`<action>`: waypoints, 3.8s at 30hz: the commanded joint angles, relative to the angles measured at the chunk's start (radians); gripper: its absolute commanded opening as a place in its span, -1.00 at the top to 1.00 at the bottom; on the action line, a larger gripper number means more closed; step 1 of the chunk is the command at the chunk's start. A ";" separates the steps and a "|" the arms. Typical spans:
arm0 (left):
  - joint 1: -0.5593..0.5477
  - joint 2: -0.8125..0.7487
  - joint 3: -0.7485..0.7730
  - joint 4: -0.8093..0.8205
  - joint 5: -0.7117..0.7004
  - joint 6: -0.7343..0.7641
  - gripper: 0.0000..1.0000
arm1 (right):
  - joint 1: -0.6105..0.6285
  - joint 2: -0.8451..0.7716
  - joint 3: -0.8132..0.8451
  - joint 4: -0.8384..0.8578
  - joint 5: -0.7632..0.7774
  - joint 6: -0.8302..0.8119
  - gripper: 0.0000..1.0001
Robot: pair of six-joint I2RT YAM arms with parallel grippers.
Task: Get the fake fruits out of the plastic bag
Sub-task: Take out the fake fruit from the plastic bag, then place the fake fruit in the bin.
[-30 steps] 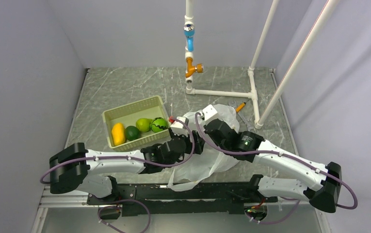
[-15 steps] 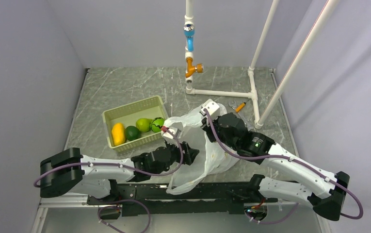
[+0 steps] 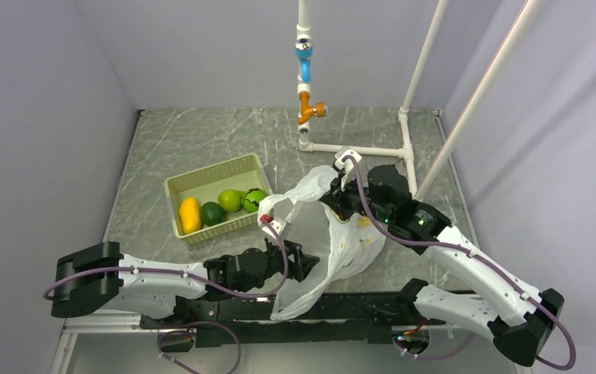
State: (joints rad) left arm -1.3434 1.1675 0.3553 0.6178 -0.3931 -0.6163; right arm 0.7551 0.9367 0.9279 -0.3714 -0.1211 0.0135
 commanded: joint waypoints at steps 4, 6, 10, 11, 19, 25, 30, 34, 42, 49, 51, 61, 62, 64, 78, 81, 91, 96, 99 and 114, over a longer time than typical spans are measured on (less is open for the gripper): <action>0.003 0.133 0.181 -0.148 -0.240 0.017 -0.15 | -0.031 -0.002 0.077 0.017 -0.288 0.092 1.00; 0.018 0.167 0.215 -0.141 -0.244 0.012 -0.14 | -0.034 0.001 0.083 0.017 -0.341 0.106 1.00; 0.038 0.230 0.267 -0.124 -0.242 -0.002 -0.22 | -0.042 -0.006 0.076 0.037 -0.417 0.122 1.00; 0.041 0.248 0.284 -0.136 -0.246 -0.005 -0.31 | -0.045 -0.006 0.073 0.040 -0.424 0.124 1.00; 0.057 0.368 0.355 -0.176 -0.263 -0.028 -0.77 | -0.057 0.000 0.039 0.050 -0.472 0.131 1.00; 0.073 0.521 0.421 -0.225 -0.231 -0.054 -0.99 | -0.063 -0.011 0.026 0.027 -0.458 0.127 1.00; 0.088 0.626 0.453 -0.229 -0.215 -0.079 -0.96 | -0.068 -0.034 0.000 0.026 -0.452 0.131 1.00; 0.135 0.656 0.443 -0.126 -0.132 -0.046 -0.50 | -0.069 -0.054 -0.015 0.018 -0.430 0.130 1.00; 0.145 0.543 0.398 -0.090 0.014 0.021 0.16 | -0.069 -0.100 -0.045 -0.054 -0.309 0.097 1.00; 0.146 0.246 0.371 -0.305 0.124 0.061 0.40 | -0.070 -0.130 -0.074 -0.117 -0.141 0.109 1.00; 0.145 0.151 0.385 -0.397 0.164 0.067 0.43 | -0.069 -0.136 -0.072 -0.129 -0.115 0.118 1.00; 0.145 -0.190 0.323 -0.640 0.227 0.026 0.48 | -0.069 -0.184 -0.099 -0.129 0.150 0.218 1.00; 0.145 -0.219 0.325 -0.672 0.220 0.024 0.48 | -0.069 -0.182 -0.102 -0.131 0.172 0.228 1.00; 0.145 -0.276 0.333 -0.736 0.205 0.032 0.46 | -0.070 -0.167 -0.094 -0.150 0.238 0.260 1.00; 0.274 -0.404 0.430 -1.258 -0.092 0.016 0.34 | -0.069 -0.117 -0.054 -0.223 0.442 0.325 1.00; 0.391 -0.412 0.431 -1.253 -0.061 0.078 0.32 | -0.069 -0.125 -0.045 -0.209 0.425 0.308 1.00; 0.885 -0.255 0.499 -1.200 0.127 0.252 0.48 | -0.069 -0.159 -0.044 -0.218 0.429 0.293 1.00; 1.054 -0.096 0.556 -1.169 0.218 0.304 0.47 | -0.070 -0.162 -0.039 -0.210 0.415 0.288 1.00; 1.145 0.035 0.612 -1.189 0.301 0.305 0.54 | -0.070 -0.161 -0.031 -0.217 0.419 0.281 1.00; 1.244 0.481 0.821 -1.290 0.420 0.326 0.46 | -0.069 -0.209 -0.033 -0.220 0.443 0.261 1.00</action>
State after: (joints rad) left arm -0.1108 1.6226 1.1351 -0.6308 -0.0196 -0.3161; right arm 0.6834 0.7300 0.8516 -0.6006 0.2966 0.3012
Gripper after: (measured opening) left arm 0.548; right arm 0.008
